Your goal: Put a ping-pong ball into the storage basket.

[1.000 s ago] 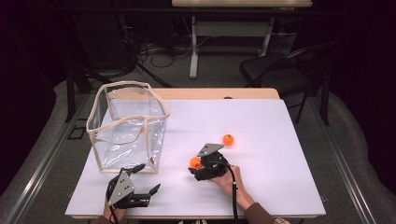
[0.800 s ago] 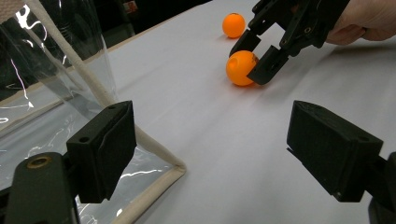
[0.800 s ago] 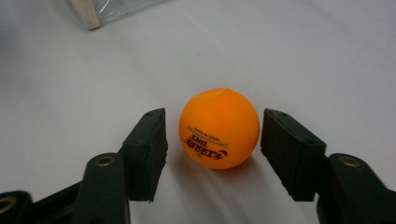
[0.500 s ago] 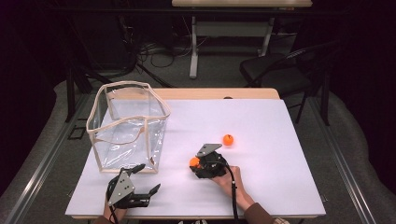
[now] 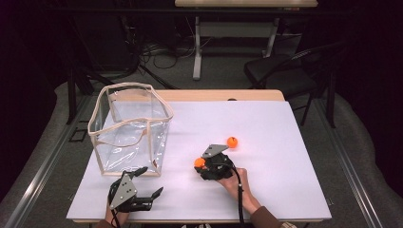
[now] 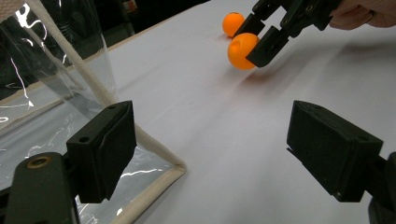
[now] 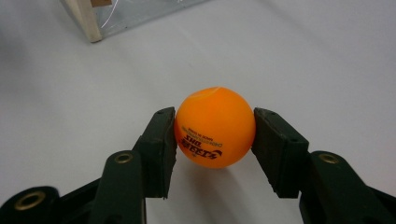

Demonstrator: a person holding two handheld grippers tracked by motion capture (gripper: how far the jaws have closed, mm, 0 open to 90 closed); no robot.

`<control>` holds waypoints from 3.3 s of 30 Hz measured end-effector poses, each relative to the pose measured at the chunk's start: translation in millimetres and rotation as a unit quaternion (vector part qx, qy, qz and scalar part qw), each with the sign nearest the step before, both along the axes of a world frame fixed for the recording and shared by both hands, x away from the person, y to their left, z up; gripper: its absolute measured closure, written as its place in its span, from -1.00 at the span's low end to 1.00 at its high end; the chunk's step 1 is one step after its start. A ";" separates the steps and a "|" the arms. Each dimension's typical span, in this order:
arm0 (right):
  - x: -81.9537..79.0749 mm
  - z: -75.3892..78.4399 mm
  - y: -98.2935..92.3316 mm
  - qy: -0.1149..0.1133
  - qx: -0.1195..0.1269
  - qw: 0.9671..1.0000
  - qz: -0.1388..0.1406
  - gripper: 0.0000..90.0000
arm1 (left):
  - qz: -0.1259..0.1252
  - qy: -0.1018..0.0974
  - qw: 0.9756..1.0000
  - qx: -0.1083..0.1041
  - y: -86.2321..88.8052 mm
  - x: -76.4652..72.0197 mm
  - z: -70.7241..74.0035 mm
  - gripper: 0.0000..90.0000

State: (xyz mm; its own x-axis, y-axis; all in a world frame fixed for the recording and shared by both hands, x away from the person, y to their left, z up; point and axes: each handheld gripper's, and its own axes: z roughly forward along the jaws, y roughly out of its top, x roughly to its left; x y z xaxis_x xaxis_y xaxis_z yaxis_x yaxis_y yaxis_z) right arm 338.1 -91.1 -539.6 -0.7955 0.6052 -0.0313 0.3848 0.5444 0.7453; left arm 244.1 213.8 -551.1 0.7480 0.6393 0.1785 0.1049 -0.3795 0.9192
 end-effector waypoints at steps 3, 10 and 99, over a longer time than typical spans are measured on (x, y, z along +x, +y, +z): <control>-0.4 4.6 -2.4 -0.002 0.002 1.000 -0.001 0.12 | 0.001 0.001 1.000 -0.001 -0.1 0.0 -0.1 -0.65; -1.5 13.0 -6.9 -0.011 0.010 1.000 -0.006 0.12 | 0.001 0.001 1.000 -0.002 0.1 0.0 -0.1 -0.65; 6.4 82.0 -10.4 -0.064 0.024 0.998 -0.009 0.12 | 0.003 0.006 1.000 -0.001 0.1 1.4 -0.8 -0.65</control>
